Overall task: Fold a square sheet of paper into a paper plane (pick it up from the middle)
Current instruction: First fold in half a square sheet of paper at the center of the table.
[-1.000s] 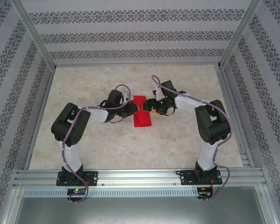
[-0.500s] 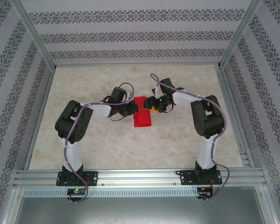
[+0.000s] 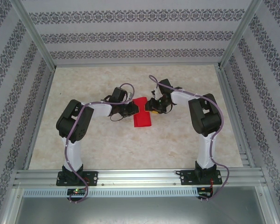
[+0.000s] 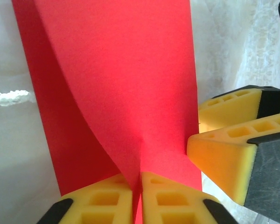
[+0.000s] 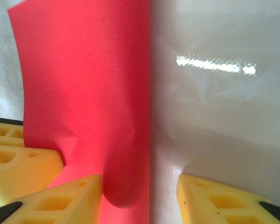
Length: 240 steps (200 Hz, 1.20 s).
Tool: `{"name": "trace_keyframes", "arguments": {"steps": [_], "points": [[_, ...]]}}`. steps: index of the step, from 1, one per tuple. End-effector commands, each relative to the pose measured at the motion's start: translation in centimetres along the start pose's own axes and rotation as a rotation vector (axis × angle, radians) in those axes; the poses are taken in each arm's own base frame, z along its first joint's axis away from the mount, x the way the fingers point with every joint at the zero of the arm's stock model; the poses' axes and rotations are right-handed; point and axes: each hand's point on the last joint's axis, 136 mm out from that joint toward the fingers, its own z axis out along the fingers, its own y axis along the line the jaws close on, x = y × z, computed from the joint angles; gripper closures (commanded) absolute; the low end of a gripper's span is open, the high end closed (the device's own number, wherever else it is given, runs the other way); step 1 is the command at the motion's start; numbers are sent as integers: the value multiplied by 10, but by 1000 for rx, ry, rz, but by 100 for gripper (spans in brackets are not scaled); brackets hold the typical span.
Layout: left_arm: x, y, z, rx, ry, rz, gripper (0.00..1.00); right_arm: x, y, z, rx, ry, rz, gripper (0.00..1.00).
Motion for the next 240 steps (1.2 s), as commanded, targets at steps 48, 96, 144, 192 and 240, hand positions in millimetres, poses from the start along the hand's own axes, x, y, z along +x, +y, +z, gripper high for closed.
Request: {"name": "trace_keyframes", "arguments": {"steps": [48,96,144,192,240], "points": [[-19,-8,-32,-77,-106,14,62,21,-41,29,236,43,54,54],[-32,-5,-56,-104,-213,0,60,27,-55,33,310,60,100,51],[-38,-8,-51,-38,-222,-22,62,36,-66,38,416,96,74,48],[-47,-3,-48,21,-249,-62,62,44,-80,42,539,112,75,47],[-51,3,-42,3,-241,-55,64,51,-85,49,571,111,119,45]]}}
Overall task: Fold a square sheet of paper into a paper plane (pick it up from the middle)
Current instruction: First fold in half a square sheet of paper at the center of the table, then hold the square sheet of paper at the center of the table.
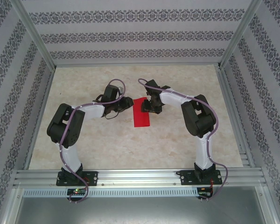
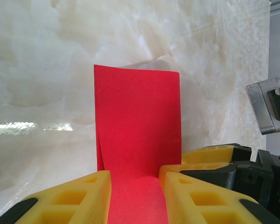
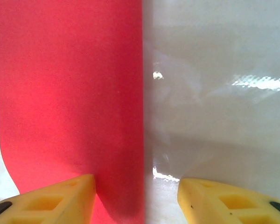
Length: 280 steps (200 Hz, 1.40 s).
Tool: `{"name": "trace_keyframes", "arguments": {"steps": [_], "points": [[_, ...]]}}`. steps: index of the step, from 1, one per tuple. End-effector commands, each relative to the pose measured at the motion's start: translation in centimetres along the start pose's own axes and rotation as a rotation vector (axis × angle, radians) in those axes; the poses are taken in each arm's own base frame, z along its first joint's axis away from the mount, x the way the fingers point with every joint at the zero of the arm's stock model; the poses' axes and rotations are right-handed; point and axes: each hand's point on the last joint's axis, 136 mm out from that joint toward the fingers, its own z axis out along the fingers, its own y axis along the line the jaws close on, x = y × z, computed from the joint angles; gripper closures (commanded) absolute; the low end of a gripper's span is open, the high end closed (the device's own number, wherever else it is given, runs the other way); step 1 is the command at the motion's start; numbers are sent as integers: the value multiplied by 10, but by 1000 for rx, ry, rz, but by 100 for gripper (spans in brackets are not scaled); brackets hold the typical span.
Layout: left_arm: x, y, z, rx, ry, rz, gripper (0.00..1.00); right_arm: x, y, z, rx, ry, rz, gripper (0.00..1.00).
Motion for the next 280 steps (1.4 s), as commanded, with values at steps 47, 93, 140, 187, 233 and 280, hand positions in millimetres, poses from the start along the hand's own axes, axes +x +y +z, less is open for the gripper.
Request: {"name": "trace_keyframes", "arguments": {"steps": [47,93,140,187,233,280], "points": [[-8,-1,13,30,19,4,66,61,-66,63,241,185,76,43],[-4,-3,20,59,59,4,71,68,-63,64,206,221,5,42],[3,-8,29,101,109,-2,79,67,-67,67,238,232,-7,42],[12,1,38,82,167,-25,83,67,-67,68,242,227,12,42],[17,12,43,38,194,-33,85,68,-66,68,232,234,4,42],[19,26,46,-31,206,-30,86,67,-63,64,179,240,14,42]]}}
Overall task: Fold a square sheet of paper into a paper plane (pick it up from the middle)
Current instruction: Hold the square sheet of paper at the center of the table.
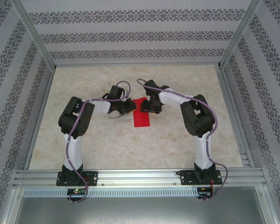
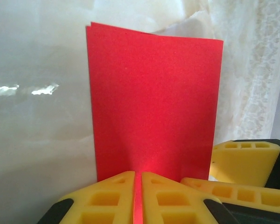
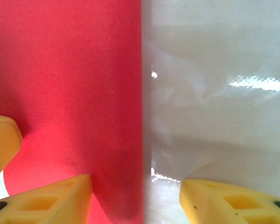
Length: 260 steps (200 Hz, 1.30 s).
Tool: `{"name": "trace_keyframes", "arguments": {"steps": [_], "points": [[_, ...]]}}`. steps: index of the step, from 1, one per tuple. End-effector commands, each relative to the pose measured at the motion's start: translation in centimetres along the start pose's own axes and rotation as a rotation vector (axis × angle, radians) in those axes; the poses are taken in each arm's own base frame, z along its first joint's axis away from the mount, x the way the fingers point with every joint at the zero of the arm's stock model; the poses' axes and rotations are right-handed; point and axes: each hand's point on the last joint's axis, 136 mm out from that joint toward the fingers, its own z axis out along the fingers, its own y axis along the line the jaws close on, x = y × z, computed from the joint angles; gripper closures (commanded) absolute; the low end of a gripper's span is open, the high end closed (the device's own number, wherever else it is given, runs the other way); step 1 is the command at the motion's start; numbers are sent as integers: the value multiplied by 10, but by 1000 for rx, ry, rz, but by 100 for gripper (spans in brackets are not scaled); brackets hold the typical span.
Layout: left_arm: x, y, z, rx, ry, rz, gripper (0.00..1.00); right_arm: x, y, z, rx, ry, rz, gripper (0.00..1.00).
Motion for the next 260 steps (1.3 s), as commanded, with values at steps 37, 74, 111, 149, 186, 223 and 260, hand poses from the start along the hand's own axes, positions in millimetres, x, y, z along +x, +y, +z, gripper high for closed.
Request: {"name": "trace_keyframes", "arguments": {"steps": [37,74,111,149,186,223,260], "points": [[1,19,5,-65,26,-3,87,63,-55,59,114,226,28,41],[2,23,5,-87,30,-6,88,60,-50,54,48,215,38,39],[4,25,8,-103,44,-4,88,64,-54,56,61,229,16,41],[3,18,8,-95,50,13,88,67,-60,61,114,241,3,44],[-1,2,4,-57,47,31,86,66,-60,68,132,235,65,43],[-11,-25,-13,-1,-3,64,77,65,-65,71,161,226,127,42],[-10,-23,-16,-6,-17,56,76,65,-71,72,185,222,154,42]]}}
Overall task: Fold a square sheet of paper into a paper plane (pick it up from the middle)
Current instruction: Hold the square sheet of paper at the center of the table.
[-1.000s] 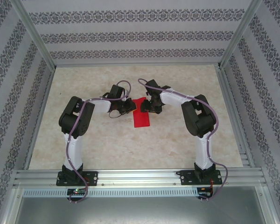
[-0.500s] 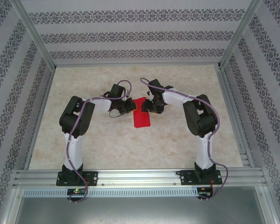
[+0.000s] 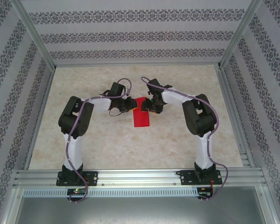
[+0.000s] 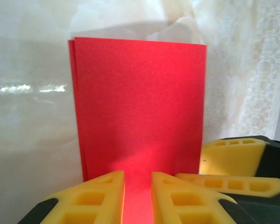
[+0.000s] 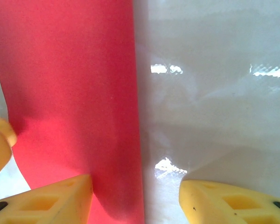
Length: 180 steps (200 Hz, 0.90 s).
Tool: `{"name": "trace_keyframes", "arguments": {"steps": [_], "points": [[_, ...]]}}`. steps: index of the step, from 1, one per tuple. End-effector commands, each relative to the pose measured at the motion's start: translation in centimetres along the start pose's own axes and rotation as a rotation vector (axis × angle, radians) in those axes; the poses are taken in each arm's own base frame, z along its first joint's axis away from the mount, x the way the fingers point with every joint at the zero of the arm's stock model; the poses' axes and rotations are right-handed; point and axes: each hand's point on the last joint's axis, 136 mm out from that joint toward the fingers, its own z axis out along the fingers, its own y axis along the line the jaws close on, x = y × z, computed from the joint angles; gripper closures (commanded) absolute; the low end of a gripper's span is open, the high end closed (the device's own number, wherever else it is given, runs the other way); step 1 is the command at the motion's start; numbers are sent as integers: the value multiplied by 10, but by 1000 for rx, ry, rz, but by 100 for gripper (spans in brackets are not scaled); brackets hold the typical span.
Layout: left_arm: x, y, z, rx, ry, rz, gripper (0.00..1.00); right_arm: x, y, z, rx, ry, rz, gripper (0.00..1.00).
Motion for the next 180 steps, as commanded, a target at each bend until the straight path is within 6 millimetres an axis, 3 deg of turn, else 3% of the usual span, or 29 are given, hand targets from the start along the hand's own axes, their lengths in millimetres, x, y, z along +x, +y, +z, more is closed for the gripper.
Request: {"name": "trace_keyframes", "arguments": {"steps": [1,75,180], "points": [[-5,-12,-10,19,-35,25,76,60,-81,69,272,188,85,42],[6,-7,-7,-4,5,37,79,62,-80,69,268,210,23,42],[0,-9,-25,-109,-36,95,80,61,-85,70,334,210,-9,42]]}}
